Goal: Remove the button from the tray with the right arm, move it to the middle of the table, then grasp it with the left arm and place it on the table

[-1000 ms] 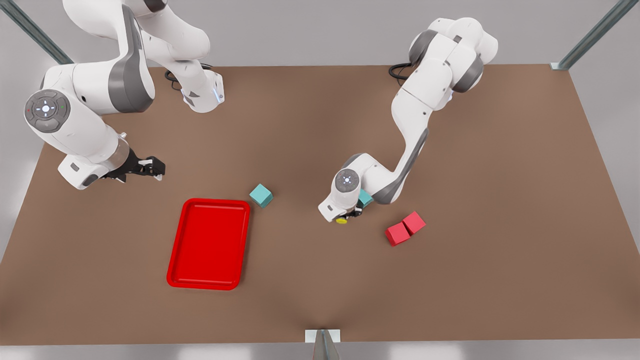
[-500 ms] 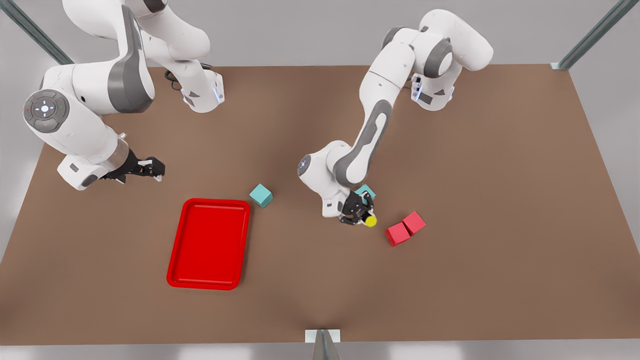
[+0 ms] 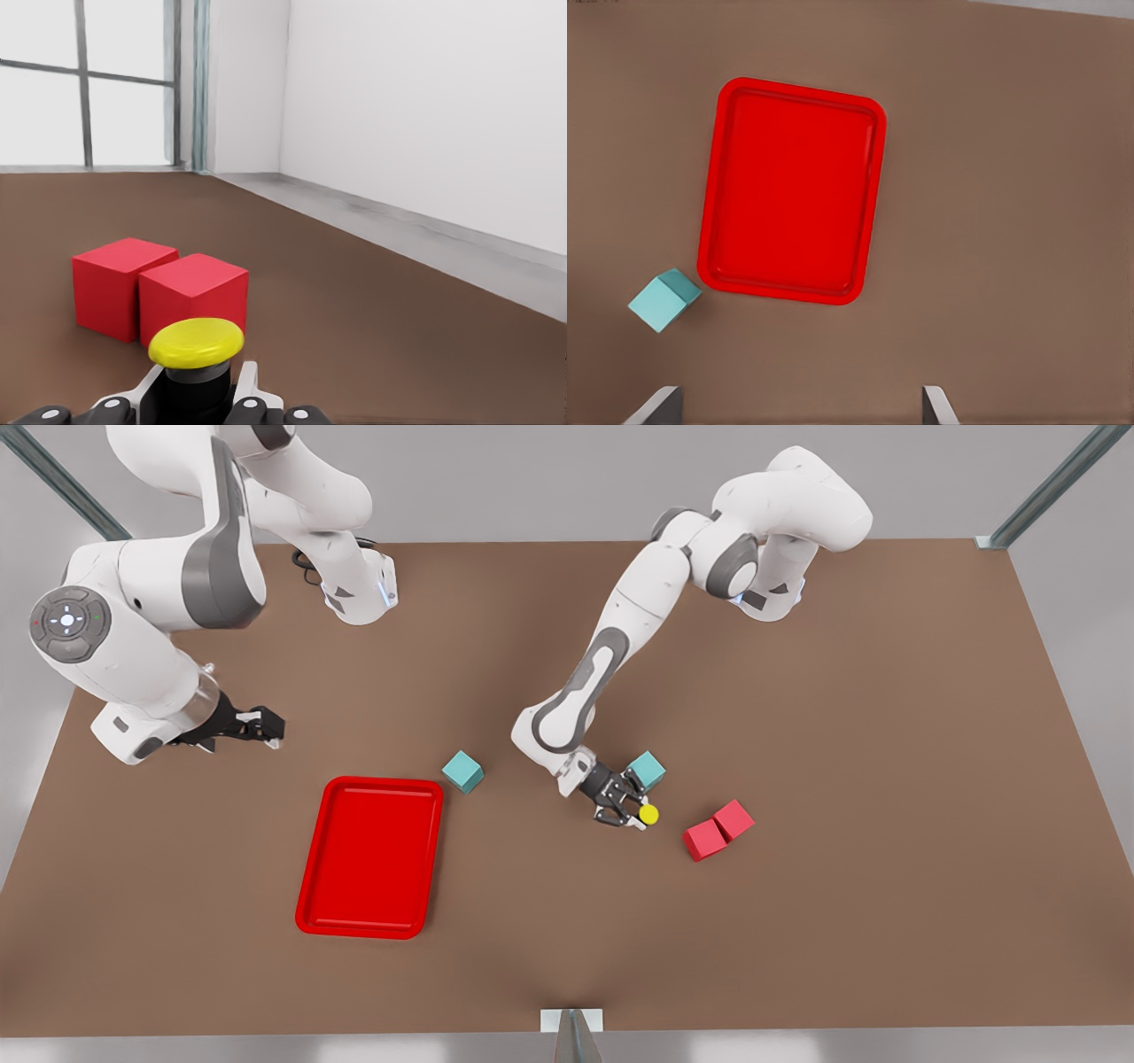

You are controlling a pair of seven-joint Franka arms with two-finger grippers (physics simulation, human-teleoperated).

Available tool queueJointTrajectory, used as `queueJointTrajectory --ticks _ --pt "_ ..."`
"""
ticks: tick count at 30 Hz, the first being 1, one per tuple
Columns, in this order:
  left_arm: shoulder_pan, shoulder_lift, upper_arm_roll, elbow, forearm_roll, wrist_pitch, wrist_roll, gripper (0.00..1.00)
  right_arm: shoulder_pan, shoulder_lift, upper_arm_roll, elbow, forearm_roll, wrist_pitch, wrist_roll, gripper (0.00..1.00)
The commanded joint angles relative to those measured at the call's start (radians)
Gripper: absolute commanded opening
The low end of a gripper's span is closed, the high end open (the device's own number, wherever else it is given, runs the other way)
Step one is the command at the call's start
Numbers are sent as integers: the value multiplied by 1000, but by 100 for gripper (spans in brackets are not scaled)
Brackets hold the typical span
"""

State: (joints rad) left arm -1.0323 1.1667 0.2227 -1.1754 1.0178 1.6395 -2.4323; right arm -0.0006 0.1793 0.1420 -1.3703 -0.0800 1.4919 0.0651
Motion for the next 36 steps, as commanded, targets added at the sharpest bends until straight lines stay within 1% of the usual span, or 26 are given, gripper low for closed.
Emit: queueJointTrajectory --ticks 1,4,5,6,7,8,14,19,20,22,23,24,25,26,27,28,29,30,31,32,33,34,35,36 --pt "0 5 -5 0 16 6 -630 45 4 -1 2 0 -3 -2 1 100" --pt "-6 11 -11 0 18 6 -626 45 4 -1 2 0 -3 -2 -1 100" --pt "-6 11 -11 0 18 6 -622 48 4 -1 2 0 -3 -1 -1 100" --pt "-6 11 -11 0 18 5 -617 66 4 -1 2 0 -3 -1 -1 100" --pt "-5 11 -11 0 18 5 -616 96 4 -1 2 0 -3 -1 1 100" --pt "-5 11 -11 0 18 5 -614 100 -1 -1 2 2 -4 -2 -2 100" --pt "-15 5 -11 2 18 -3 -593 100 8 2 4 0 0 1 8 100" --pt "-25 -33 -9 2 18 -26 -556 100 8 2 4 0 -1 1 8 100" --pt "-28 -50 -9 2 18 -32 -524 100 8 3 4 0 0 1 8 100" --pt "-31 -125 -16 -1 7 -63 -450 100 8 3 4 0 0 1 8 100" --pt "-28 -191 -54 0 -24 -87 -370 100 10 3 5 0 0 1 8 100" --pt "-26 -275 -52 16 -165 -130 -184 100 10 3 5 0 0 1 8 100" --pt "3 -367 -46 135 -347 -196 141 100 10 3 5 0 0 1 8 100" --pt "128 -462 -48 167 -565 -192 509 100 10 3 5 0 0 1 8 100" --pt "285 -496 -48 183 -772 -198 962 100 10 3 5 0 0 1 8 100" --pt "423 -496 -52 183 -887 -234 1339 100 10 3 5 0 -1 1 8 100" --pt "573 -495 -51 180 -1094 -267 1799 100 10 5 5 0 -1 2 8 100" --pt "678 -484 -48 160 -1168 -320 2177 100 8 5 5 0 -3 2 8 100" --pt "712 -486 -46 157 -1116 -389 2360 100 8 5 5 2 -3 2 8 100" --pt "706 -510 -51 178 -1001 -461 2470 100 10 5 5 2 -3 2 8 100" --pt "770 -665 -107 140 -980 -461 2494 100 10 5 5 0 -1 2 8 100" --pt "880 -807 -212 83 -979 -455 2494 100 10 5 5 2 -3 2 8 100" --pt "903 -884 -221 45 -979 -449 2494 100 8 5 5 2 -1 2 10 100" --pt "903 -1044 -243 -136 -979 -382 2494 100 8 5 5 4 2 2 10 100"
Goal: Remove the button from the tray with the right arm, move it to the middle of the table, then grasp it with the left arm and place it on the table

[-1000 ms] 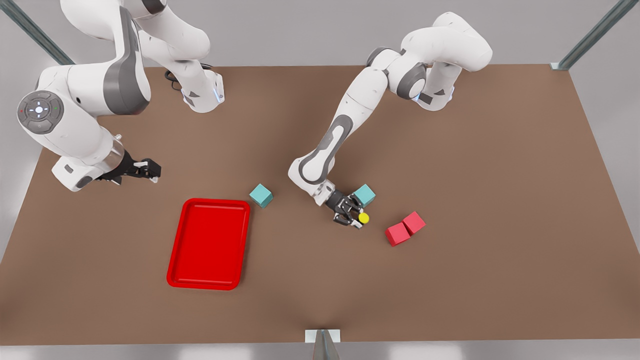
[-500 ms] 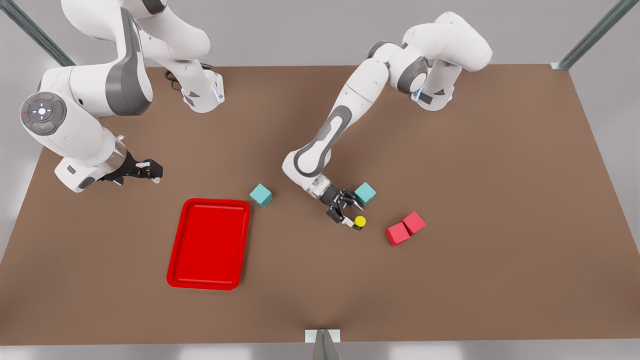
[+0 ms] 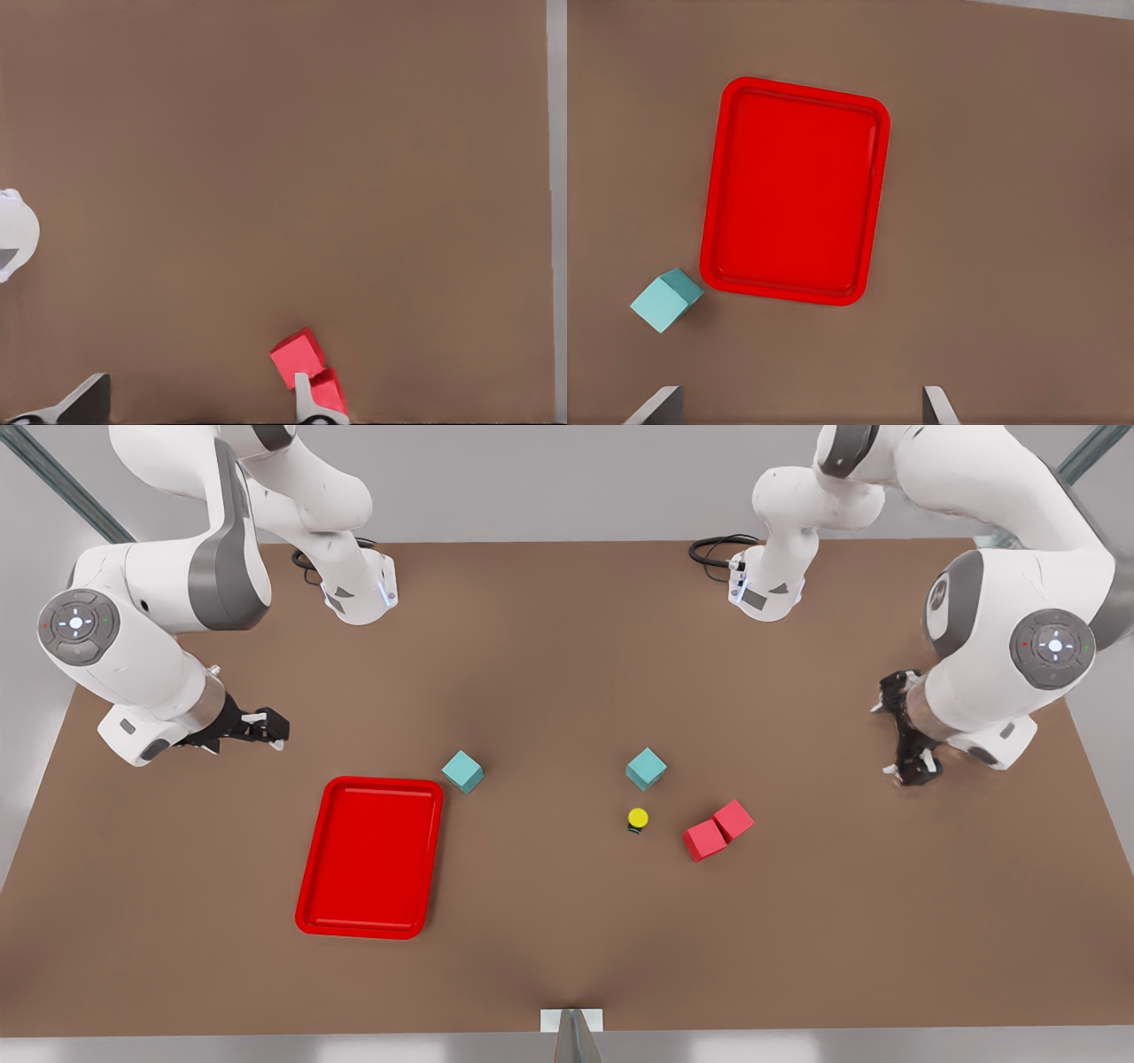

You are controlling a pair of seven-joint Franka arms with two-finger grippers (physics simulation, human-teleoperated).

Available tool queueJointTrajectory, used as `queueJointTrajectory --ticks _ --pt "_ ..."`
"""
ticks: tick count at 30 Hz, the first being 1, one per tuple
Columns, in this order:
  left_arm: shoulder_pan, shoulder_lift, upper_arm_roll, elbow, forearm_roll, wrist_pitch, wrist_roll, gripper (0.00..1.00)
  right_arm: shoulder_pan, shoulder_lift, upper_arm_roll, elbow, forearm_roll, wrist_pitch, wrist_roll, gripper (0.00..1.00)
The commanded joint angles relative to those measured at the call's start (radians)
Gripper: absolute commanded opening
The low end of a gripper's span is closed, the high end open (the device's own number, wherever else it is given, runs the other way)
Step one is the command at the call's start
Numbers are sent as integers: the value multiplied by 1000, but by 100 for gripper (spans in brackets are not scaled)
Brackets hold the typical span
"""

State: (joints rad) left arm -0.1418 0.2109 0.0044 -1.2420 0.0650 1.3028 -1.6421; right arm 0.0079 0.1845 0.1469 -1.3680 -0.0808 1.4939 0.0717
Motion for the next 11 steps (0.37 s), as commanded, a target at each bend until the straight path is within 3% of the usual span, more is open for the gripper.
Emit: queueJointTrajectory --ticks 1,11 --pt "11 -130 -26 -135 -27 -7 1705 100 0 -2 0 1 4 0 3 100" --pt "13 -127 -20 -136 -31 -7 1963 100 0 0 0 3 6 -1 3 100"
